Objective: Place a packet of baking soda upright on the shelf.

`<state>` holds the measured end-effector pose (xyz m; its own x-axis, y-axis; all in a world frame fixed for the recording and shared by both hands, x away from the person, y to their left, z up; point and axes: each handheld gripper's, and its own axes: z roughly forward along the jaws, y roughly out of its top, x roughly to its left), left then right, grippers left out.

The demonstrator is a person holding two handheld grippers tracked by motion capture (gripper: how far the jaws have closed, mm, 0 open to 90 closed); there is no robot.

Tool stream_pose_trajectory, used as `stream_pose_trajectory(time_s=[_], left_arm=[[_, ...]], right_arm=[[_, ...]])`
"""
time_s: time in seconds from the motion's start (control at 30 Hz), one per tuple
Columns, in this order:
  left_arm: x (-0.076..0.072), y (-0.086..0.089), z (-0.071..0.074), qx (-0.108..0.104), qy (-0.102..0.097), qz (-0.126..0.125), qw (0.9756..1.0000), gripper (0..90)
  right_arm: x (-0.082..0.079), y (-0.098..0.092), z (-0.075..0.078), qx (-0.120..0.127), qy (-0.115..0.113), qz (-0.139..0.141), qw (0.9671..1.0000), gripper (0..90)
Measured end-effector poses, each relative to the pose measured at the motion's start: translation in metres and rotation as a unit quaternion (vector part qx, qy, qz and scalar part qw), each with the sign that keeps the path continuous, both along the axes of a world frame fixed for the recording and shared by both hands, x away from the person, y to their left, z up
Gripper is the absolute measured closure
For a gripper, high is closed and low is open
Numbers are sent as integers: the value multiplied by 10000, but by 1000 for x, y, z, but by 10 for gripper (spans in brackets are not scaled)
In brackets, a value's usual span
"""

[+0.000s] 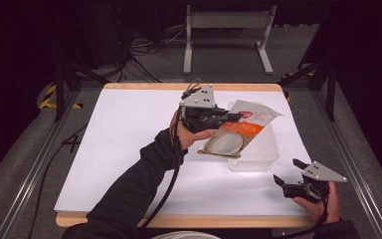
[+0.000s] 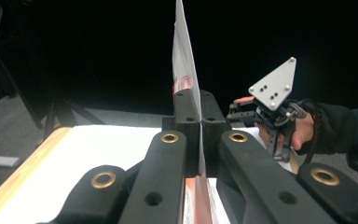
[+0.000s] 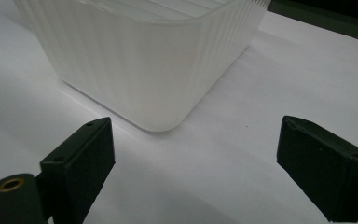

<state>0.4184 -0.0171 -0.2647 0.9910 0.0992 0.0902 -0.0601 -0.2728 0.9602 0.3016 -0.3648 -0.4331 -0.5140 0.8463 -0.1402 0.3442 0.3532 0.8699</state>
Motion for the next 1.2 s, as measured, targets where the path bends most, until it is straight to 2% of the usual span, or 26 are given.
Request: stream_pose_trajectory(time_s=[0.17,0.47,0.53,0.9,1.2], left_arm=[[5,-21,-4,-17,67,-47,10000,900],[10,-49,-10,-259,221,-172,9993,900],[10,-57,-12,-242,184,-156,9994,900],[8,-94,-30,-297,421,-220,9984,900],[8,-92,-47,-613,654,-217,9957,900]], right_arm=[[0,0,-1,-14,7,-24,10000,119],[1,-1,-2,-2,25,2,10000,119],[1,-1,-2,-18,34,6,10000,119],[1,-1,-3,-30,45,10,10000,119],[1,-1,-3,-57,55,34,10000,119]])
